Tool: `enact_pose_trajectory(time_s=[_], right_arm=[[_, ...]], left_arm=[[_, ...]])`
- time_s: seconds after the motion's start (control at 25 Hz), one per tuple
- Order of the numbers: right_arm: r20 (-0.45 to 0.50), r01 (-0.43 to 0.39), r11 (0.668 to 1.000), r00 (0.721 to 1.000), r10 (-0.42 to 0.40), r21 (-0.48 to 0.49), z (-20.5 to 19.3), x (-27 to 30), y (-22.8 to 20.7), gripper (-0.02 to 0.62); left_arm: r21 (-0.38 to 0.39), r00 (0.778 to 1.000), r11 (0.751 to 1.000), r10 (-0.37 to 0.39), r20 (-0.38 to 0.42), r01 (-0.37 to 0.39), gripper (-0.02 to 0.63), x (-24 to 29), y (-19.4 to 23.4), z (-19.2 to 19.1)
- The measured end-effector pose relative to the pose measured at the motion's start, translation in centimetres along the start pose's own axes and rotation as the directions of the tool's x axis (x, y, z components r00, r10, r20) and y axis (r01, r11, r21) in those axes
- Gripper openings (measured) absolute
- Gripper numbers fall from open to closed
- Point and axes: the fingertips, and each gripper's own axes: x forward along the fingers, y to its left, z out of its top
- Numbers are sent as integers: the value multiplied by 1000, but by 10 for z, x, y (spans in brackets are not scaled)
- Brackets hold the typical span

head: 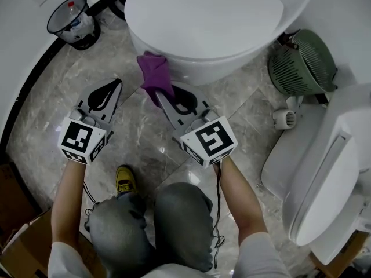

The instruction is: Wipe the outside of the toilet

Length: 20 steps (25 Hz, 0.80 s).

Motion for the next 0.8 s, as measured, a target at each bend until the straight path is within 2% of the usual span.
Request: enact_pose_trajectory(time_s=[0.2,0.44,0.8], right_arm=[[32,75,996,997,-76,37,-1,-20,-31,57],[106,174,977,976,-188,126,11,-56,-75,57],[131,320,912,924,-360,255,-1,-104,-147,57]], left_arm=[[13,1000,1000,-22,-12,22,12,6,-11,-5],[28,999,999,-43,-19,43,12,14,-25,-4],[46,996,996,-79,-40,81,12,27,-46,-4]])
